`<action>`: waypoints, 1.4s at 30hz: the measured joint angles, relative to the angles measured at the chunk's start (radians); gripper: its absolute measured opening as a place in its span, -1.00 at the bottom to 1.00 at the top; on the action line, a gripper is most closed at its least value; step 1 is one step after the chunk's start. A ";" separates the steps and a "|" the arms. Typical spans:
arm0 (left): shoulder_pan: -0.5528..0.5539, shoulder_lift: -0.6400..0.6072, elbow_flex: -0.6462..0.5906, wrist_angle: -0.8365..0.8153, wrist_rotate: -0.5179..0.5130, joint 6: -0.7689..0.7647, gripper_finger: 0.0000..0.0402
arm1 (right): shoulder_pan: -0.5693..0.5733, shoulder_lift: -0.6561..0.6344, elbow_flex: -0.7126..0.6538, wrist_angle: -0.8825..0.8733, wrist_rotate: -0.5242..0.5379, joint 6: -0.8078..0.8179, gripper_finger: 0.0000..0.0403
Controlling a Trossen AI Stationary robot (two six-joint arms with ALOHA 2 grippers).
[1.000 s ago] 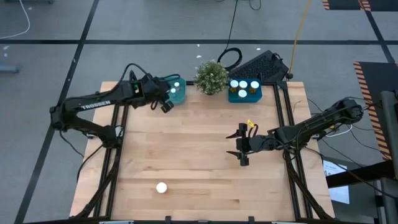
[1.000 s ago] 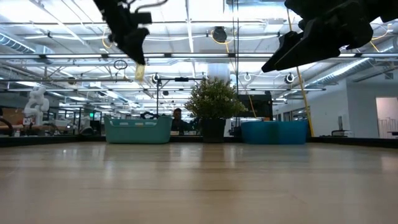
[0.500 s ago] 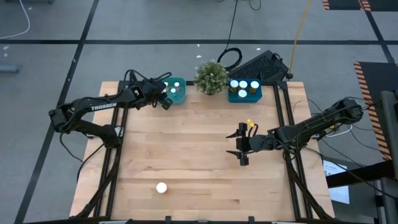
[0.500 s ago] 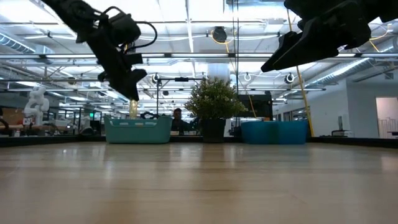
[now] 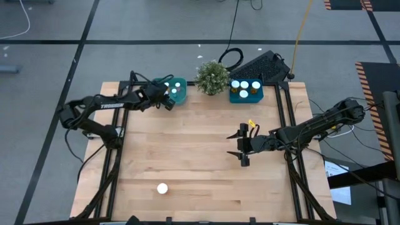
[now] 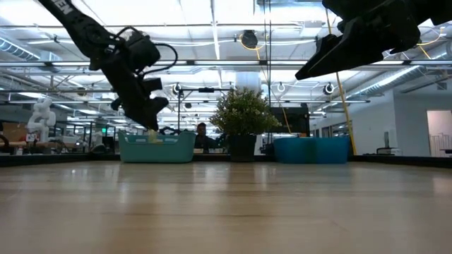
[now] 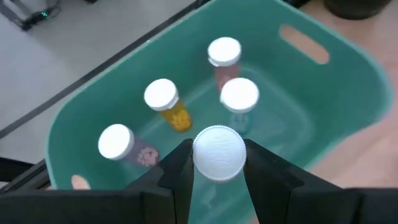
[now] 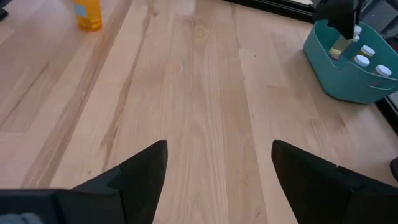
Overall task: Pick and place medicine bottles into bin by pill shape (circle, oval)
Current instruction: Put the small yellow pill bottle into the green bin
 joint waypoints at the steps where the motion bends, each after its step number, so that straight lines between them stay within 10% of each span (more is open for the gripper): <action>1: 0.000 0.011 0.000 0.008 -0.013 -0.007 -0.36 | 0.000 0.000 0.000 0.000 0.000 0.000 0.40; 35: 0.066 0.127 0.001 0.075 0.003 -0.089 -0.35 | 0.000 0.000 0.000 -0.001 -0.001 0.000 0.40; 42: 0.072 0.127 0.001 0.066 0.004 -0.095 -0.07 | 0.000 0.000 0.000 -0.001 -0.001 0.000 0.40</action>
